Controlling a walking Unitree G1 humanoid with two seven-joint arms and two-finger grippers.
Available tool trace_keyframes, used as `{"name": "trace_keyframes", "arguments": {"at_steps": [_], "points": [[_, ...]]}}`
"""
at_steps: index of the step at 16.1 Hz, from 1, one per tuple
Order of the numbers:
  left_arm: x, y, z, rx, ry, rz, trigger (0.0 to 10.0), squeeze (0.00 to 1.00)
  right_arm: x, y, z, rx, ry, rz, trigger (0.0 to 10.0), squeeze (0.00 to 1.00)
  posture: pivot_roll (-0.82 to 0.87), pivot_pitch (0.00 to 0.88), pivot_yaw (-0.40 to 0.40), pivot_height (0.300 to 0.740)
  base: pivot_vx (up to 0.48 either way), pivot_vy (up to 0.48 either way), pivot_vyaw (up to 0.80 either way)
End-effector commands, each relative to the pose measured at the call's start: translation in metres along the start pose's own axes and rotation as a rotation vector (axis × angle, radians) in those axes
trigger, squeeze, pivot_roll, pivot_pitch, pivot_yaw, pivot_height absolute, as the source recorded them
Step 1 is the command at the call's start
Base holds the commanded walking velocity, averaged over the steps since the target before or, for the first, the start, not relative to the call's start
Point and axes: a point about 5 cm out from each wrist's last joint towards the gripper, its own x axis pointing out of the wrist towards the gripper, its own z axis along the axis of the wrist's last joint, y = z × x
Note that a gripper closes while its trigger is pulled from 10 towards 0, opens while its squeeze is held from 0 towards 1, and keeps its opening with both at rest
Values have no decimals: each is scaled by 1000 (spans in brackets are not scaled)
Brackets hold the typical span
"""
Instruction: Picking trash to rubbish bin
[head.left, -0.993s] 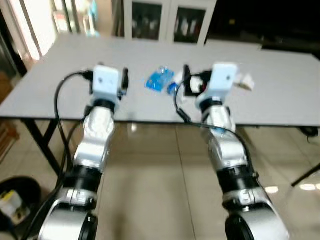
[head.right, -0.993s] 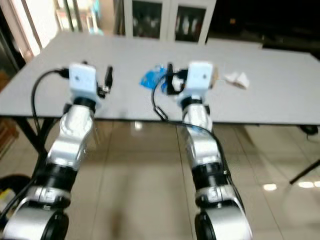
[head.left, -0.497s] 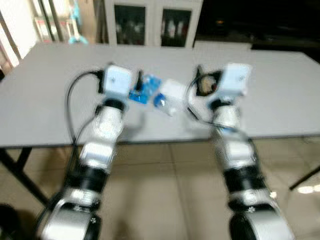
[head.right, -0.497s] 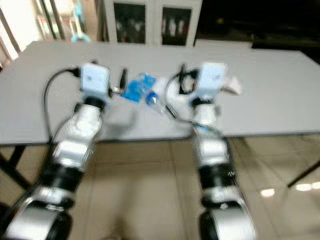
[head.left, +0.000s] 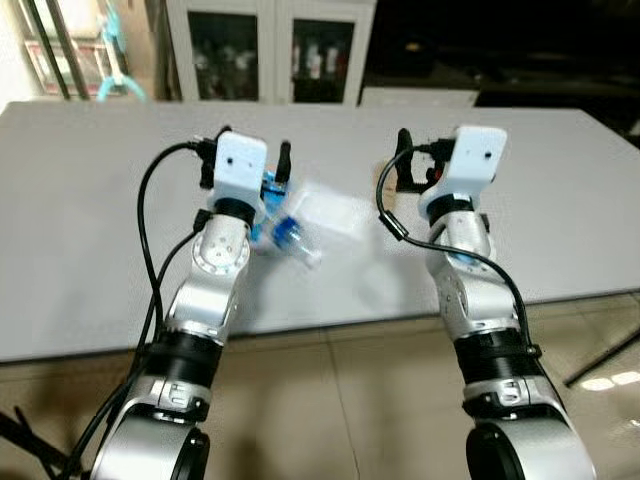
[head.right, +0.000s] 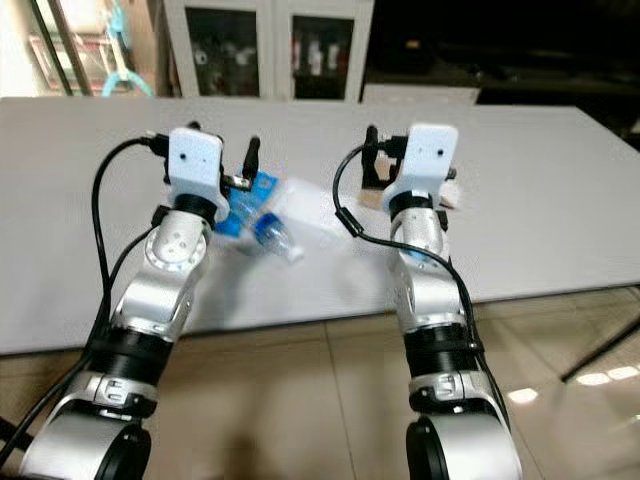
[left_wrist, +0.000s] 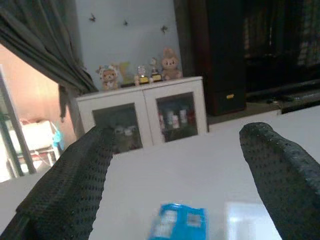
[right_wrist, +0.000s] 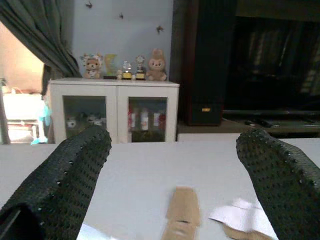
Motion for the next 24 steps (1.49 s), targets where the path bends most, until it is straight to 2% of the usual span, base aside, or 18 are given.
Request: {"name": "trace_keyframes", "arguments": {"at_steps": [1, 3, 4, 6, 7, 11, 12, 16, 17, 19, 20, 24], "points": [[2, 7, 2, 10, 1, 15, 10000, 1000, 1, 8, 4, 17, -6, 24, 10000, 0, 20, 19, -90, 740, 480, 0, 0], [2, 7, 2, 12, 0, 18, 10000, 1000, 1, 7, 4, 17, -4, 27, 10000, 0, 20, 21, -92, 740, 480, 0, 0], [2, 7, 2, 25, -2, 22, 10000, 0, 2, 7, 3, 18, -1, 25, 10000, 0, 22, 22, -91, 740, 0, 0, 0], [1, 7, 2, 25, -2, 20, 10000, 0, 1, 7, 3, 18, 0, 25, 10000, 0, 20, 20, -90, 740, 0, 0, 0], [1, 7, 1, 15, 0, 8, 10000, 1000, 1, 7, 3, 19, 1, 25, 10000, 0, 20, 21, -89, 740, 0, 0, 0], [1, 8, 1, 12, 1, 16, 10000, 1000, 1, 7, 2, 19, 3, 28, 10000, 0, 21, 21, -90, 740, 0, 0, 0], [1, 8, 1, 19, -5, 13, 10000, 0, 1, 8, 2, 20, 4, 29, 10000, 0, 23, 21, -91, 740, 0, 0, 0], [2, 18, -1, 54, 3, 21, 10000, 0, 1, 9, 2, 23, 3, 32, 10000, 0, 23, 19, -87, 740, 0, 0, 0], [2, 21, -2, 51, 10, 29, 10000, 1000, 1, 9, 2, 23, 3, 33, 10000, 0, 22, 21, -87, 740, 0, 0, 0], [3, 24, -4, 54, 33, 51, 10000, 1000, 1, 9, 2, 24, 6, 38, 10000, 0, 22, 21, -89, 740, 0, 0, 0], [3, 23, -4, 48, 36, 50, 10000, 0, 1, 9, 1, 23, 7, 41, 10000, 0, 23, 22, -91, 740, 0, 0, 0], [2, 18, -1, 35, 9, 41, 10000, 0, 1, 10, 2, 24, 6, 48, 10000, 0, 23, 20, -92, 740, 225, 0, 0]]}}
